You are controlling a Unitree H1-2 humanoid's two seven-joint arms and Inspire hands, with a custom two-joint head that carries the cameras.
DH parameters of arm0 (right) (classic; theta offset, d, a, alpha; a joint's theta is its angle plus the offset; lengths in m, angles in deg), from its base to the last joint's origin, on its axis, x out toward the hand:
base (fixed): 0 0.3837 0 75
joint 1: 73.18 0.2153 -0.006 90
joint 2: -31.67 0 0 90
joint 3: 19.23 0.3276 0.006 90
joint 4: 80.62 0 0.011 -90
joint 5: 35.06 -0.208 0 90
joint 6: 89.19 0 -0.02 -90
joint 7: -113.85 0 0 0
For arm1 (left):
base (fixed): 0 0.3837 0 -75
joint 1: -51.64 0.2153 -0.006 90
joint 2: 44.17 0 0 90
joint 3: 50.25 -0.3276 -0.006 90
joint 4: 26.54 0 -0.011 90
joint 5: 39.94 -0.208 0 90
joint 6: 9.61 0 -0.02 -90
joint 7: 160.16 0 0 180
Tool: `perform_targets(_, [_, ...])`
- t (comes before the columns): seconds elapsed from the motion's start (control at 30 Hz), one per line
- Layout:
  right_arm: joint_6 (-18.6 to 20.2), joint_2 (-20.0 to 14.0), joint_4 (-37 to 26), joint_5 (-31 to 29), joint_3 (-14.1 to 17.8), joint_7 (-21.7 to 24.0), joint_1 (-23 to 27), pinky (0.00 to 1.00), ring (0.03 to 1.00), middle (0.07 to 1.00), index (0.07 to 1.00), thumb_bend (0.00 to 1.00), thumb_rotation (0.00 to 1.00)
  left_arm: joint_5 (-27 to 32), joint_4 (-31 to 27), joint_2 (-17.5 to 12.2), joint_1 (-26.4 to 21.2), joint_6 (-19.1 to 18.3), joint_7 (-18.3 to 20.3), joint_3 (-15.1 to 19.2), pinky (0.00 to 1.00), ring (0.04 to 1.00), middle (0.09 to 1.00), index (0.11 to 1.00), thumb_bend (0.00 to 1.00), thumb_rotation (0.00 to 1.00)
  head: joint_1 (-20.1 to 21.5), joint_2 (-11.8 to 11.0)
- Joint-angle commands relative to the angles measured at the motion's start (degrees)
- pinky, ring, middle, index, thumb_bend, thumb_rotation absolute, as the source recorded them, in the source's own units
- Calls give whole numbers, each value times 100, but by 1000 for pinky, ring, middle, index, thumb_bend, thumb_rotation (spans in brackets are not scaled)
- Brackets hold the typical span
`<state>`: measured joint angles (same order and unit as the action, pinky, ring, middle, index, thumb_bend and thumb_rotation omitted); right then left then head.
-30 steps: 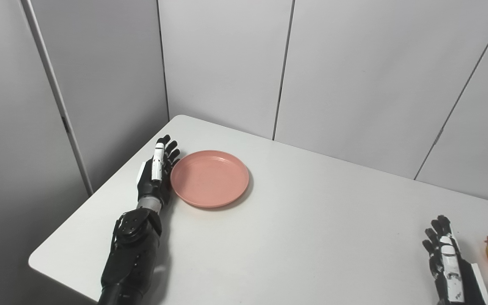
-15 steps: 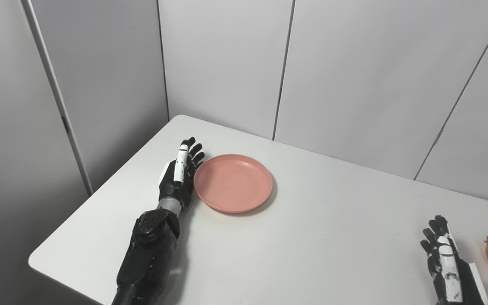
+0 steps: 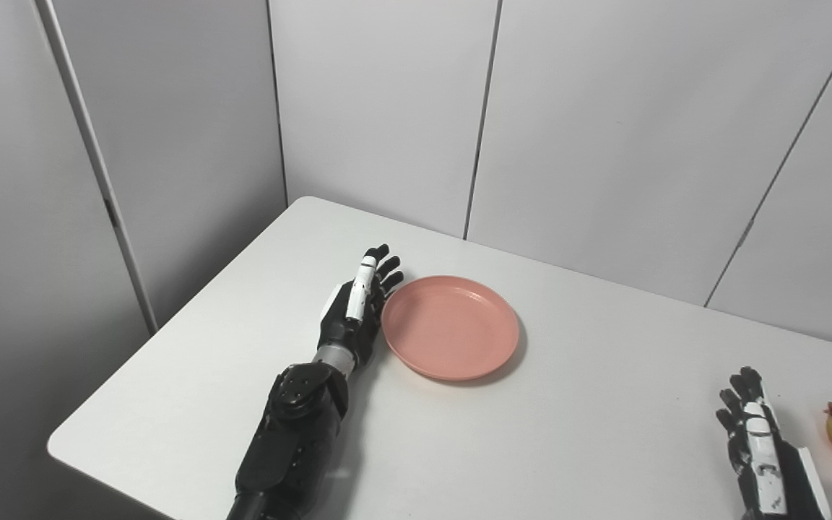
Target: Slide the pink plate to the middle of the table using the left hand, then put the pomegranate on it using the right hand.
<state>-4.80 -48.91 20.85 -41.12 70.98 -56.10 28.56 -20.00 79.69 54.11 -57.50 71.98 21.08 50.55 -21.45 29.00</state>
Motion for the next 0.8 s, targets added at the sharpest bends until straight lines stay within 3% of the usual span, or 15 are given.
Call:
perform_targets(0.0, [-84,80,154,-56,-22,20,-164,1000,989,995,1000,124,1000,-22,-87,125,-115,-133,63,-70,951,953,953,942,382,1000,26,49])
perform_targets(0.77, [238,375,-185,131,-122,-245,-263,962,970,985,1000,183,1000,-252,-750,704,189,-645,408,-978,935,944,948,937,384,1000,892,325])
